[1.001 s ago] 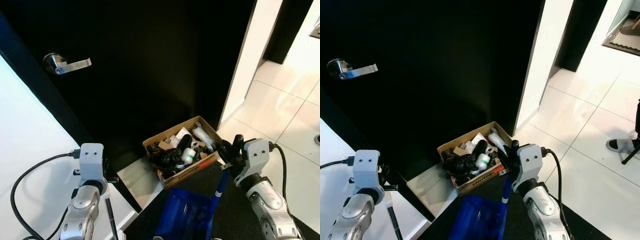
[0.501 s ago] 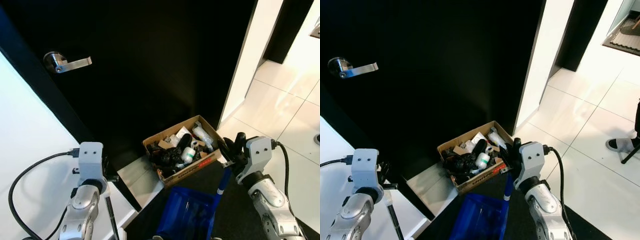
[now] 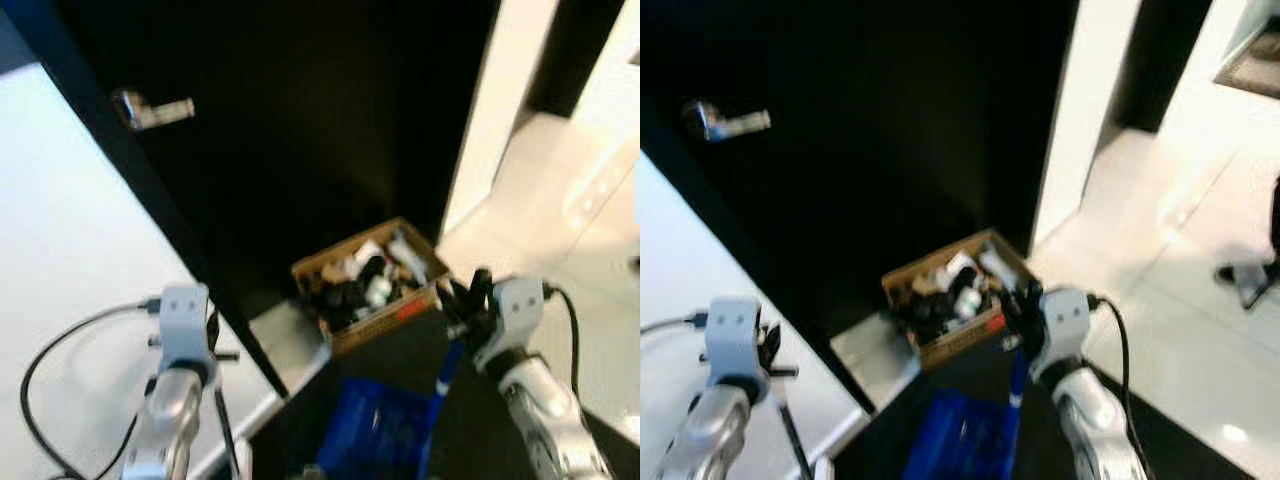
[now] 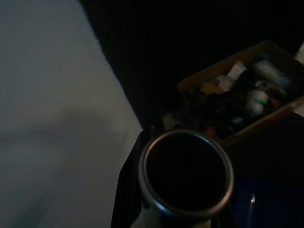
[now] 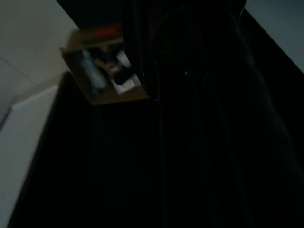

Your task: Sweep floor

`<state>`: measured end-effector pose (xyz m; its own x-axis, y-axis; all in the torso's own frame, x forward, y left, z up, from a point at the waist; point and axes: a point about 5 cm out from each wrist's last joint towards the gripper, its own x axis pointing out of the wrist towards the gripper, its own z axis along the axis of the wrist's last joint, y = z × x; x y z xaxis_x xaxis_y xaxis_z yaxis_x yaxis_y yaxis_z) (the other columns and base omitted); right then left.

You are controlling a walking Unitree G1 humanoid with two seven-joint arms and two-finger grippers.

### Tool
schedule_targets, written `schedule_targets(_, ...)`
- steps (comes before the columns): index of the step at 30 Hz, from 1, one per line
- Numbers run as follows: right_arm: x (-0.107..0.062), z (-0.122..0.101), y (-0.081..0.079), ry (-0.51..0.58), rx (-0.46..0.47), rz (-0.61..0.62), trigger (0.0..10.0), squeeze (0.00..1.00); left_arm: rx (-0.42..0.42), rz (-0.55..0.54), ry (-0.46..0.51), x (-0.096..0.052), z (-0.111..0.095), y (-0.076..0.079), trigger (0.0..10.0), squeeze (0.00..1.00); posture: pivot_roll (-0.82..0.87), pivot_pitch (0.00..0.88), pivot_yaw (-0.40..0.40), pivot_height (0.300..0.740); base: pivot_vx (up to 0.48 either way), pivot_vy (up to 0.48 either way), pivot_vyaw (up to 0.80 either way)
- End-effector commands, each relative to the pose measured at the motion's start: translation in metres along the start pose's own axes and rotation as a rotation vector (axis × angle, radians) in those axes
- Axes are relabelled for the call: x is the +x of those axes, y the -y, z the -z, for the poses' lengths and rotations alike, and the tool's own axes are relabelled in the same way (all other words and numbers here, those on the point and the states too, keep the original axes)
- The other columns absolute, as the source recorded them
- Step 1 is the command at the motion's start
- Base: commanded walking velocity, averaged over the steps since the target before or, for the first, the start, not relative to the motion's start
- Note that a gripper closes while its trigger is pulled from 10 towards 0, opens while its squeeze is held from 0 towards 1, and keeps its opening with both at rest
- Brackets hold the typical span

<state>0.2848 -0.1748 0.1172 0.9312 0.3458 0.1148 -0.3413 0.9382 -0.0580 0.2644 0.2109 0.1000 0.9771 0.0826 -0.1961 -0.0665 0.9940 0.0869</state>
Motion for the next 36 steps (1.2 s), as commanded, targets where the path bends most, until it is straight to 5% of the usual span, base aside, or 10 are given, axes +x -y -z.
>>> schedule_targets(1,0.0001,0.0025,-0.0050,-0.009,0.012,-0.016,10.0,0.00,0.018,-0.027,-0.007,-0.0032,0.0027,-0.0069,10.0,0.00,0.04,0.160,0.081,0.740,-0.334,0.000,0.00)
schedule_targets(36,-0.0002,0.0039,-0.0066,-0.016,0.017,-0.021,10.0,0.00,0.018,-0.026,-0.014,-0.0049,0.0046,-0.0071,10.0,0.00,0.04,0.168,0.082,0.740,-0.327,0.000,0.00)
